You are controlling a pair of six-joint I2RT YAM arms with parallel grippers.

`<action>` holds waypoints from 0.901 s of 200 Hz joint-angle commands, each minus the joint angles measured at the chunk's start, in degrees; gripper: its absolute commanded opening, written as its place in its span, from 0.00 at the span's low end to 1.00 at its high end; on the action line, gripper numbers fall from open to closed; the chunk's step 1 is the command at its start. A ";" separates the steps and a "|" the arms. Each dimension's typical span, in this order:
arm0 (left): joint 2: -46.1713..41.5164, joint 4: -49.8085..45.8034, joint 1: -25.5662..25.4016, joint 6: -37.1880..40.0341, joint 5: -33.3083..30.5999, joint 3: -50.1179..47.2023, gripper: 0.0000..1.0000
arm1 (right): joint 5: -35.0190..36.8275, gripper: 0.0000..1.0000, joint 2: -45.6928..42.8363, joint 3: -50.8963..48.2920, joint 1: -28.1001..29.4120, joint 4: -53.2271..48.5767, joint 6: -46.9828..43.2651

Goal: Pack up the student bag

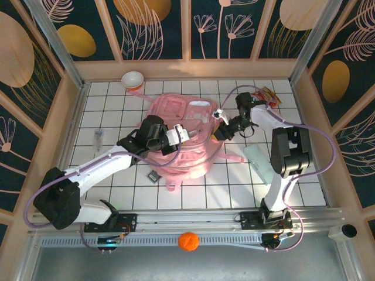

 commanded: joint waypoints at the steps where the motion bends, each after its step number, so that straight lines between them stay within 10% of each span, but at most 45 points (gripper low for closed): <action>1: 2.08 6.07 0.40 -4.74 -11.09 3.97 0.00 | -3.42 0.08 -4.19 -0.94 0.21 -0.87 5.00; 47: 5.71 4.64 0.33 -7.44 -22.53 7.78 0.00 | -6.43 0.00 -9.51 -2.23 0.69 -0.48 14.23; 180: 11.59 2.40 -5.20 -32.38 -28.37 16.92 0.00 | -1.30 0.00 -28.60 -15.49 13.81 19.20 56.96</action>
